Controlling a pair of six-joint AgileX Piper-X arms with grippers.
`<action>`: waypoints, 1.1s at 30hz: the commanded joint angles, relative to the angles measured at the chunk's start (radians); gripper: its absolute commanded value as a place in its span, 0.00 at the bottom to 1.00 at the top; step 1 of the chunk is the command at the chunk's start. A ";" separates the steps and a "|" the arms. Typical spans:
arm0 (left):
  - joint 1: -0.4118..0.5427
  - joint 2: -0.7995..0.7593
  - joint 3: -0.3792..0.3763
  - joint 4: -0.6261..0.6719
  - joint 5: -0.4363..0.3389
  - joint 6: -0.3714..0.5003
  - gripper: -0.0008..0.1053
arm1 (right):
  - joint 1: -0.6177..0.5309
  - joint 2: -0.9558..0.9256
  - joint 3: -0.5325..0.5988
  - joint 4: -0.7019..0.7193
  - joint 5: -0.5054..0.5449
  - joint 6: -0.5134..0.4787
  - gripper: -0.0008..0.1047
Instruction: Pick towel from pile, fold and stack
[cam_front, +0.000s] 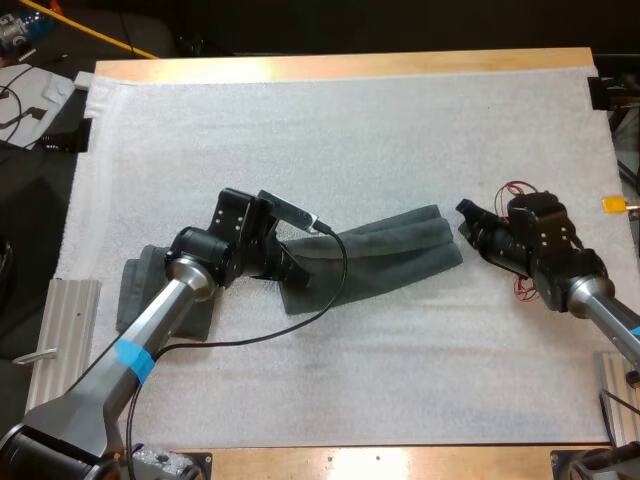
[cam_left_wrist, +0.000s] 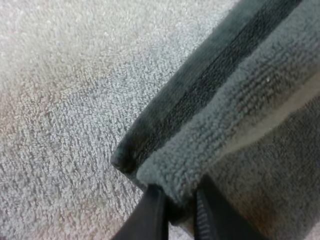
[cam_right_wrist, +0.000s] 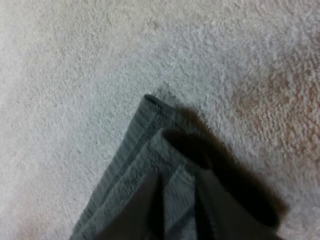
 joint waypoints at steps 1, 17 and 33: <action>-0.002 -0.013 -0.005 -0.015 -0.011 -0.006 0.40 | -0.002 -0.020 -0.008 -0.050 -0.014 -0.003 0.40; 0.000 -0.185 -0.040 0.119 -0.017 0.002 0.62 | 0.000 -0.141 -0.021 -0.095 -0.098 -0.227 0.64; -0.001 -0.525 -0.039 0.283 0.147 -0.199 0.62 | -0.002 -0.287 -0.186 0.423 -0.077 -0.568 0.66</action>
